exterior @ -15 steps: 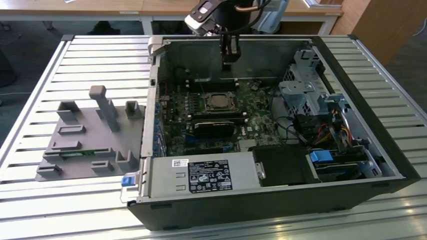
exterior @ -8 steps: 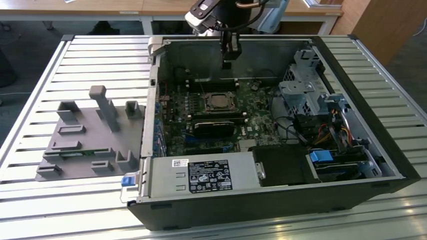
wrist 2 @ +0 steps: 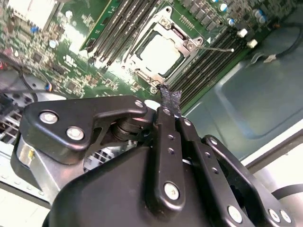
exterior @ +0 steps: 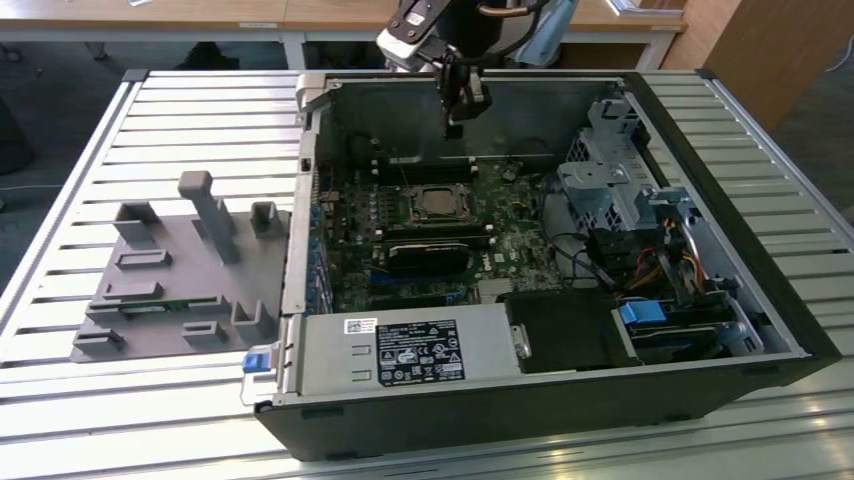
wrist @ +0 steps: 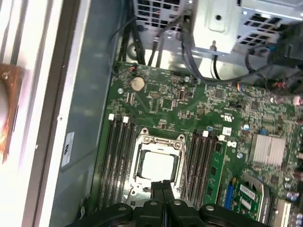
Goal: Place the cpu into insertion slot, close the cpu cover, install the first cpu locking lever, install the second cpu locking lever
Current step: 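Install the first cpu locking lever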
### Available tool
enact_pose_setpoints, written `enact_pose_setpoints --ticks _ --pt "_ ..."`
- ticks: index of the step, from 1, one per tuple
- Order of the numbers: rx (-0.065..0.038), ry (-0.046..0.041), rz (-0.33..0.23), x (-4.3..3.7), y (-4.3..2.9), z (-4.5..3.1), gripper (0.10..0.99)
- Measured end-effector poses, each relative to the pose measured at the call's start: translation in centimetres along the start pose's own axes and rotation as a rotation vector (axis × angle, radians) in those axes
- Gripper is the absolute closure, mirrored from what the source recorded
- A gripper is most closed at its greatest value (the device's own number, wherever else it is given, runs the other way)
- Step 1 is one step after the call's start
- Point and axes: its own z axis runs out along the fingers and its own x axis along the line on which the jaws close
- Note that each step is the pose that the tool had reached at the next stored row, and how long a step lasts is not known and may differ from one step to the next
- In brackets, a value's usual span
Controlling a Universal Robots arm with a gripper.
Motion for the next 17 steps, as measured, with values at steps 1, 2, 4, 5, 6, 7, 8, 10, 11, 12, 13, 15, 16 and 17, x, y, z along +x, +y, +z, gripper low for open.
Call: enact_pose_setpoints --ticks 1,2,4,5,6,7,8,10,11,12,13,15,16,17 --pt "0.0 -0.0001 -0.017 0.0 0.0 0.0 0.965" --pt "0.0 -0.0001 -0.031 0.0 0.0 0.0 0.965" --pt "-0.001 0.0004 -0.085 0.0 0.0 0.01 0.965" --pt "-0.001 0.0004 -0.094 0.0 0.0 0.01 0.965" --pt "-0.001 0.0005 -0.106 0.0 0.0 0.0 0.965" --pt "-0.001 0.0007 -0.121 0.0 0.0 0.0 0.965" --pt "-0.002 0.0008 -0.137 0.0 0.0 0.0 0.965" --pt "-0.002 0.0011 -0.167 0.0 0.0 0.0 0.965" --pt "-0.002 0.0012 -0.181 0.0 0.0 0.0 0.965" --pt "-0.002 0.0014 -0.196 0.0 0.0 0.01 0.965" --pt "-0.003 0.0016 -0.209 0.0 0.0 0.01 0.965" --pt "-0.003 0.0018 -0.236 0.0 0.0 0.01 0.965" --pt "-0.003 0.0019 -0.249 0.0 0.0 0.01 0.965" --pt "-0.003 0.002 -0.263 0.0 0.0 0.01 0.965"
